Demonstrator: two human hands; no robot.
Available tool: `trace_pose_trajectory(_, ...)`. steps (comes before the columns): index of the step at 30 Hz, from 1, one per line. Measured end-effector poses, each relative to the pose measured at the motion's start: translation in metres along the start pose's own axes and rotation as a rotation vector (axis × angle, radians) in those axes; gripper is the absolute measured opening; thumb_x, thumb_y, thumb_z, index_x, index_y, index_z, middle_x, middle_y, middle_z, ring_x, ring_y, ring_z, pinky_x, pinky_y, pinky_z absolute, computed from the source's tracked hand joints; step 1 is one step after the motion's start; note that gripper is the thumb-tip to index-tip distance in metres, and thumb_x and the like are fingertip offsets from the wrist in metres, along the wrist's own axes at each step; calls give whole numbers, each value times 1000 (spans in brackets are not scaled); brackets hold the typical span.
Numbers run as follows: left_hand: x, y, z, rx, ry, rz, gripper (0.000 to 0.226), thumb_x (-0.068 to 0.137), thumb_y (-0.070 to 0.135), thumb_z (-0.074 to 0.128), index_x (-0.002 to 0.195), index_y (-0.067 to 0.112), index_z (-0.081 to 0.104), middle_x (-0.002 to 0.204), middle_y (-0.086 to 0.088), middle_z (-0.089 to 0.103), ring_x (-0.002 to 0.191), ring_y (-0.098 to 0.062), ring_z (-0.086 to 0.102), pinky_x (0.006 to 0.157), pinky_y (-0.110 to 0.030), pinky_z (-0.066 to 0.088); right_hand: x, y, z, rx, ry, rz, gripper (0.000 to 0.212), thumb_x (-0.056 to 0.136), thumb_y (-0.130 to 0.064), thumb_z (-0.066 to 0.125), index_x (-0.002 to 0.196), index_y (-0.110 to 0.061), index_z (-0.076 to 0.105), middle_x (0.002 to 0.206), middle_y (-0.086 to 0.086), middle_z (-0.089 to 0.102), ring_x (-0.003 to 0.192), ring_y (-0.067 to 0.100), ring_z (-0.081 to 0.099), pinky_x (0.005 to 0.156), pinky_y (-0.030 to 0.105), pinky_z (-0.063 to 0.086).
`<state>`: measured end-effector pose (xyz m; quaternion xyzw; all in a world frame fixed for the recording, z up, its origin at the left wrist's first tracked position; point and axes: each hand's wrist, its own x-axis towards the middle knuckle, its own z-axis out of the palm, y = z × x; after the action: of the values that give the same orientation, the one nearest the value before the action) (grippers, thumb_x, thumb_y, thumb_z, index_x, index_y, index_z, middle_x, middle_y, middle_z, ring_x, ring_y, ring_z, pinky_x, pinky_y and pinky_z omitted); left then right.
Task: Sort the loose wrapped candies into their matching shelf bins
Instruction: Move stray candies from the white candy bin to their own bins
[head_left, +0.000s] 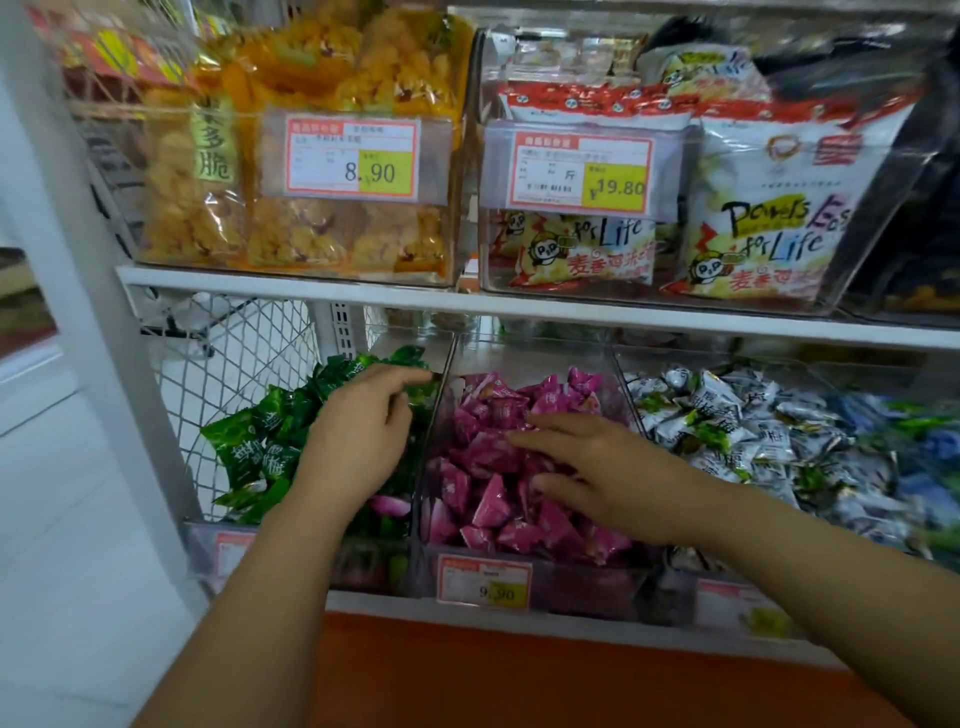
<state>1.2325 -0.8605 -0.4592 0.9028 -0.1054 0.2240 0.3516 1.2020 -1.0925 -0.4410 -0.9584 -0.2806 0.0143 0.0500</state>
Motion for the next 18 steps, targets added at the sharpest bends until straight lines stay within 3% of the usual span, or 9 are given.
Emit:
trace_pose_trajectory(4,-11,-21,-27,39,119,-59,35,94,6,48,119,25,63,118,2,60,66,-8,52,59,-21,39,17,-25,-3,67,66,-130,42,99,-38,42,140,-33,42,153,-7,28,138,10,22,111,25,19)
trace_pose_trajectory(7,-20,-41,-43,102,151,-78,33,93,4,49,116,21,65,119,-2,59,83,-15,54,73,-25,41,48,-50,4,134,111,-249,42,98,-35,44,140,-33,43,152,-5,30,139,11,22,112,26,17)
trace_pose_trajectory(10,-26,-63,-56,127,203,-108,35,90,-1,51,115,18,65,117,0,56,99,-18,56,84,-29,46,86,-71,9,101,48,-339,48,99,-39,43,145,-41,29,158,-5,14,145,14,6,118,37,6)
trace_pose_trajectory(12,-26,-74,-61,133,228,-126,36,90,-3,50,117,17,64,118,0,54,101,-12,51,89,-21,39,113,-83,12,36,-34,-369,53,97,-46,41,146,-47,18,160,-7,-2,146,14,-8,118,48,-2)
trace_pose_trajectory(14,-22,-80,-62,129,236,-119,38,90,-4,50,119,18,62,117,4,50,96,-2,44,82,-10,30,137,-94,19,-5,-99,-405,58,95,-53,41,145,-49,14,159,-8,-11,144,15,-17,115,57,-9)
trace_pose_trajectory(18,-13,-90,-60,98,209,-118,39,92,-1,46,122,20,59,115,13,44,94,-3,46,76,-11,31,173,-99,35,-171,-173,-446,63,89,-67,37,146,-47,17,158,-6,-16,144,24,-20,107,67,-15)
